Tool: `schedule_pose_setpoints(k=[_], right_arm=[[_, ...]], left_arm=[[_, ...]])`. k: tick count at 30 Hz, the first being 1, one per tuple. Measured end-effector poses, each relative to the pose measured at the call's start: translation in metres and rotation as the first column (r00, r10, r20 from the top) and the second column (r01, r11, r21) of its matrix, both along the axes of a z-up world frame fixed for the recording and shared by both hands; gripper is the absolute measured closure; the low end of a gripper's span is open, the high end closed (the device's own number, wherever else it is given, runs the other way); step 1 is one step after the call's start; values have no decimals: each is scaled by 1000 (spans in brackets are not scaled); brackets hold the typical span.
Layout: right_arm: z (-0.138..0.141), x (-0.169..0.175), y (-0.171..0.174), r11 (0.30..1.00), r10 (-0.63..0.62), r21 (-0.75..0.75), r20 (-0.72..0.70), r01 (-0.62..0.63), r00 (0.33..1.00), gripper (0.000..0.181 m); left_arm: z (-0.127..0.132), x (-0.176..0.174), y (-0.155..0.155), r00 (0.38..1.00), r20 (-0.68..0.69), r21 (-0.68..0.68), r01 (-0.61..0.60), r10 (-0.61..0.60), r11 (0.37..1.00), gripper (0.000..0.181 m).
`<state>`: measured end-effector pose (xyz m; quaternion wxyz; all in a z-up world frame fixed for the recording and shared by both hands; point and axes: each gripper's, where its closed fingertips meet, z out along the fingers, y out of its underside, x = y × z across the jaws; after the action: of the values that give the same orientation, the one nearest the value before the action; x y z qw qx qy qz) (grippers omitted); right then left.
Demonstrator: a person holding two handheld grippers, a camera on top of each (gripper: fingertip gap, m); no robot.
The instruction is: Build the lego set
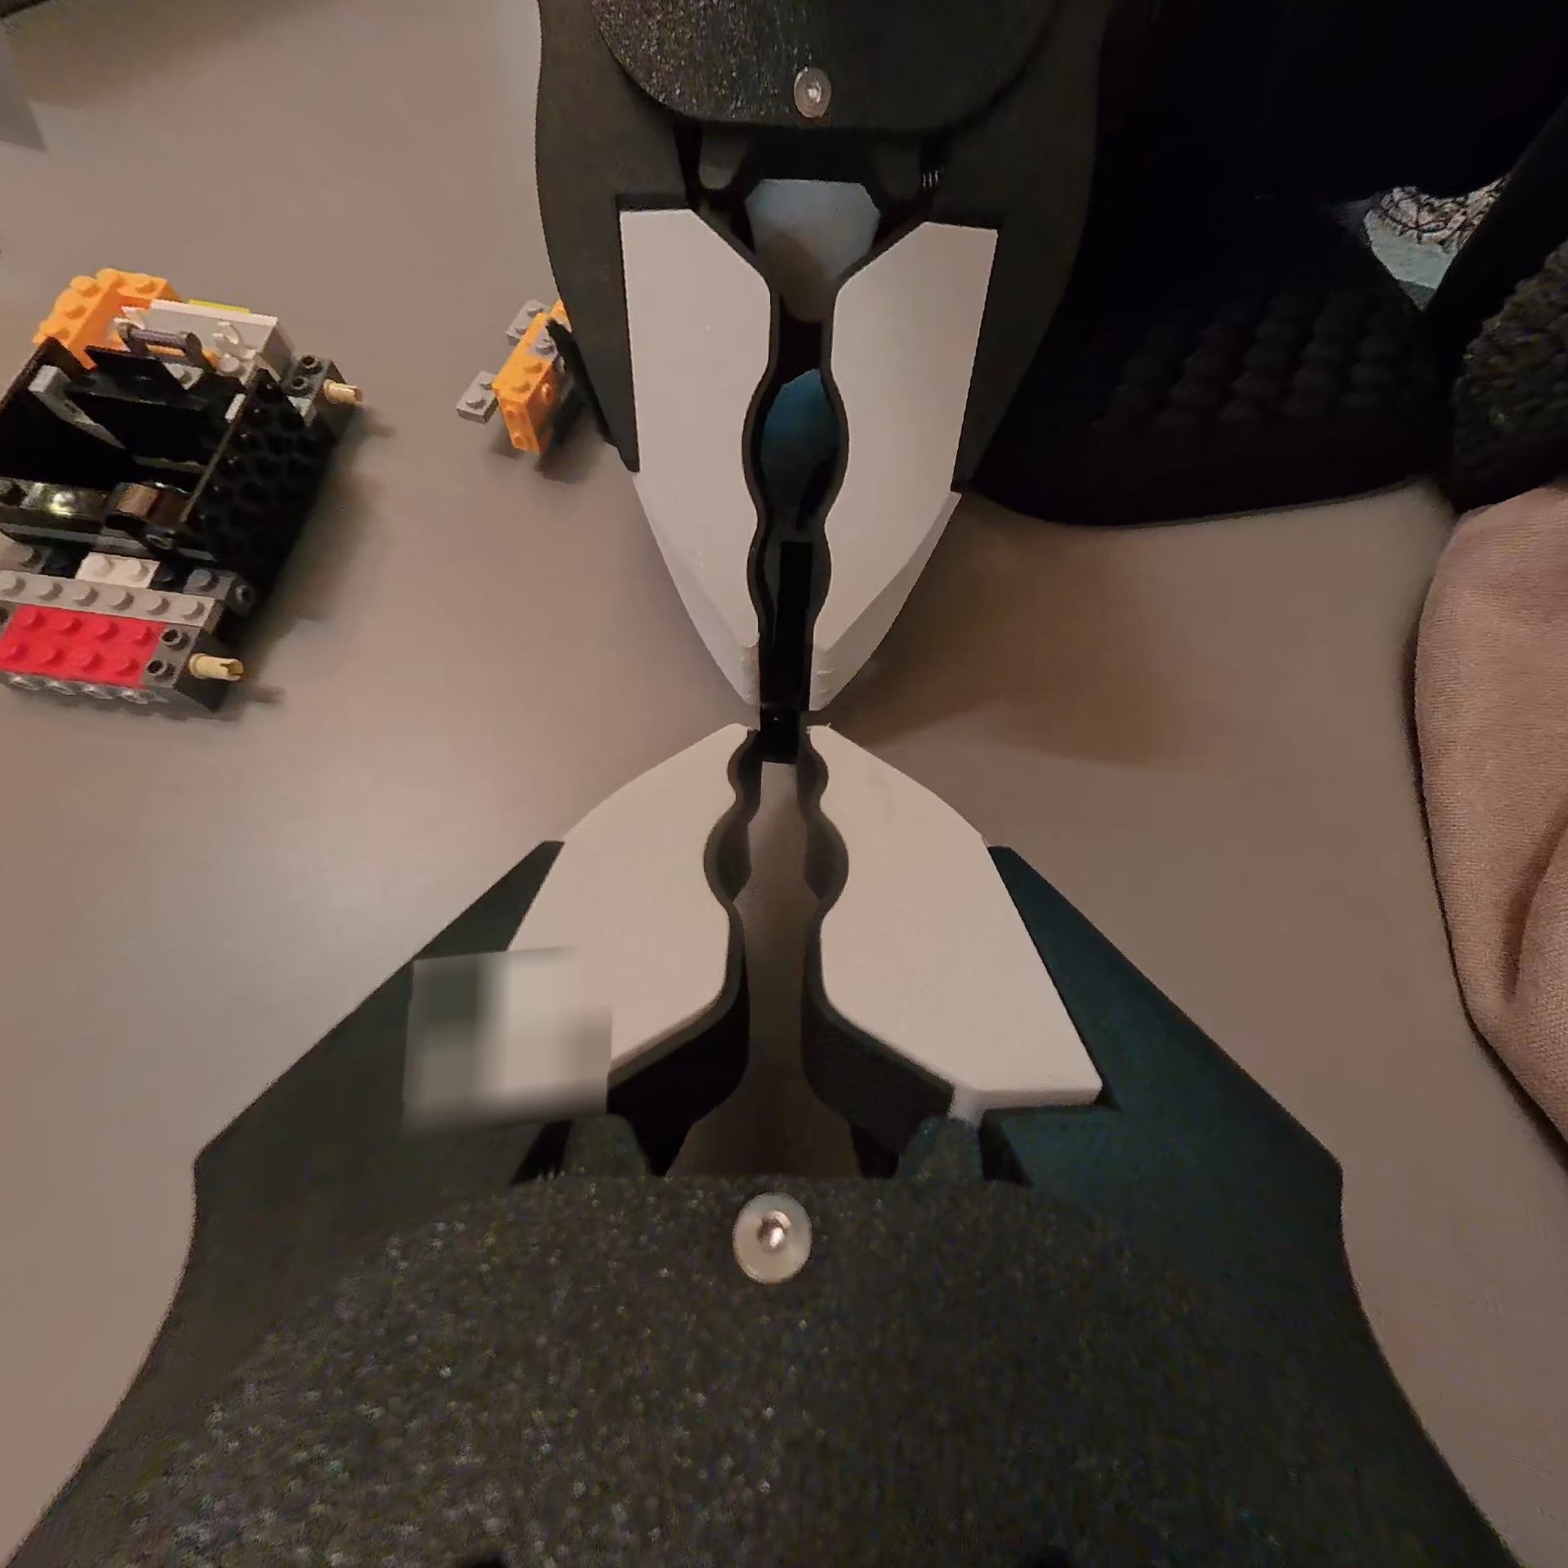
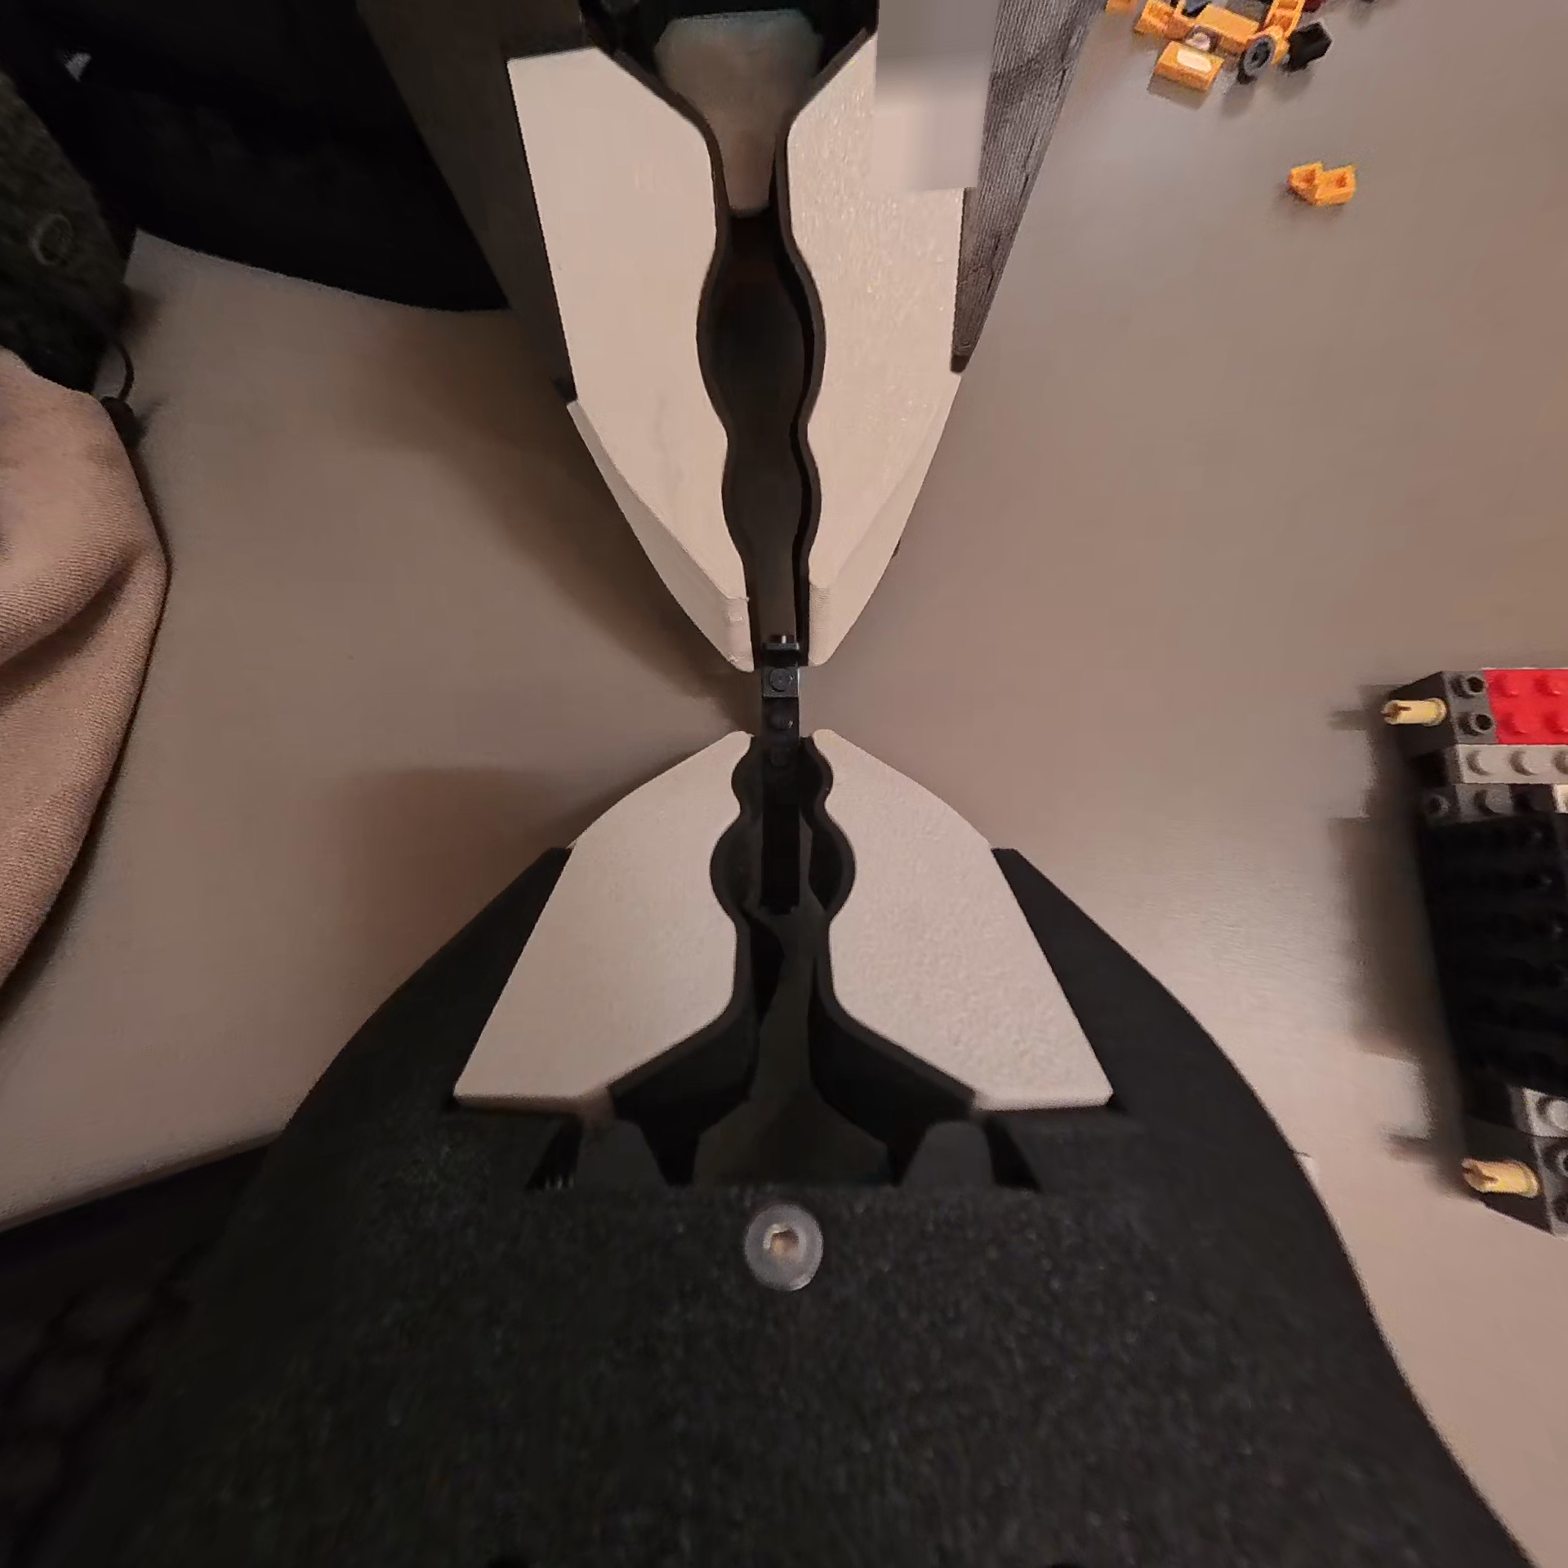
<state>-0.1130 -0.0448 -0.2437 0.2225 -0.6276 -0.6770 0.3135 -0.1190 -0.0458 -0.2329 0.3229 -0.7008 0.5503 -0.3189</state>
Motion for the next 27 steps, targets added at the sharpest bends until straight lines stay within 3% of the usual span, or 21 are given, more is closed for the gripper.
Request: schedule_pose_setpoints(k=[22, 27], right_arm=[[-10, 5, 0, 997, 28, 71, 94, -35, 995, 173], [-8, 3, 0, 994, 49, 88, 98, -57, 994, 166]], left_arm=[[-18, 1, -2, 990, -139, 75, 25, -14, 997, 173], [-18, 2, -3, 989, -150, 67, 24, -14, 997, 173]])
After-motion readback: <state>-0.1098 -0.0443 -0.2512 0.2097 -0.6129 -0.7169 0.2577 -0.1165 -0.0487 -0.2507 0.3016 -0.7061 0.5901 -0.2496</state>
